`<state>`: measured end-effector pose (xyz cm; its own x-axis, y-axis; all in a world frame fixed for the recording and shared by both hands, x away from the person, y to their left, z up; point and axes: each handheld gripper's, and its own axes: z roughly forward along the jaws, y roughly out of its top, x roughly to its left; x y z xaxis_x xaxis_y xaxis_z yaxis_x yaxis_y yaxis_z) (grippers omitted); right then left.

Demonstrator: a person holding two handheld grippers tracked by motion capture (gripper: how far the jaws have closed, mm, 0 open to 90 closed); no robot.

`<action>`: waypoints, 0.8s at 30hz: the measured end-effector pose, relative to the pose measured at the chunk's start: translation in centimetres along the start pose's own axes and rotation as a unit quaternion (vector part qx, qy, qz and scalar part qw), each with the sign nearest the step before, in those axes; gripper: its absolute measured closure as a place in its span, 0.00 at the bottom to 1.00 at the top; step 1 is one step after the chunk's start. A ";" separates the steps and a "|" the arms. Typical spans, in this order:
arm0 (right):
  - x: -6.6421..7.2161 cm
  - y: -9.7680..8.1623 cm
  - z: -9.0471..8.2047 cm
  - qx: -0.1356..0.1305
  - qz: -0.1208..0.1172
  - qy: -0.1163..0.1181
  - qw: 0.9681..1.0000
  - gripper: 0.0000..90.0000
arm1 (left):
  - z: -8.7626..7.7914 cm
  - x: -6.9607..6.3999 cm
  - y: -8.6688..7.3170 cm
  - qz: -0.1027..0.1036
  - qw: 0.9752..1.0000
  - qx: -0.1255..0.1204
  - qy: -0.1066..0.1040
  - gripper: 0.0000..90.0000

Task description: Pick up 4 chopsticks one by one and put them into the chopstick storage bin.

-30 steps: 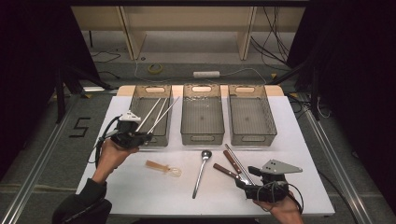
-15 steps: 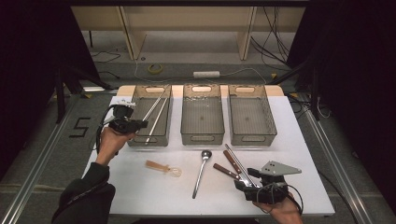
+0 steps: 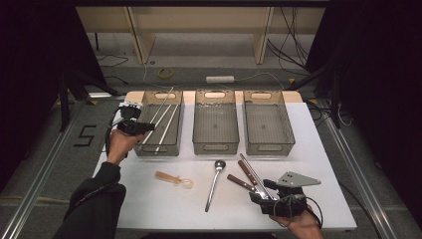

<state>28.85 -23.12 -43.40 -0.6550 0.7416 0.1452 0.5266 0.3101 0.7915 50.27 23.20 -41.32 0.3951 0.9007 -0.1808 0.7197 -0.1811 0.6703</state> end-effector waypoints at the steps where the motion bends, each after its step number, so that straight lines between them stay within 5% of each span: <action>1: 0.0 0.0 0.0 0.001 -0.001 0.000 1.000 0.37 | 0.3 0.3 0.1 -0.003 1.000 0.002 0.002 0.93; 19: 0.0 0.0 0.2 0.006 -0.001 0.005 1.000 0.37 | 2.4 1.4 -0.1 -0.020 1.000 0.017 0.015 0.91; 24: 0.0 0.0 0.2 0.006 -0.002 0.005 1.000 0.37 | 2.5 1.2 -0.1 -0.016 1.000 0.016 0.012 0.75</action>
<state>28.94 -23.01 -43.52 -0.6624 0.7342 0.1493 0.5315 0.3201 0.7842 52.10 23.34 -43.45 0.3588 0.9151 -0.1839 0.7493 -0.1649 0.6414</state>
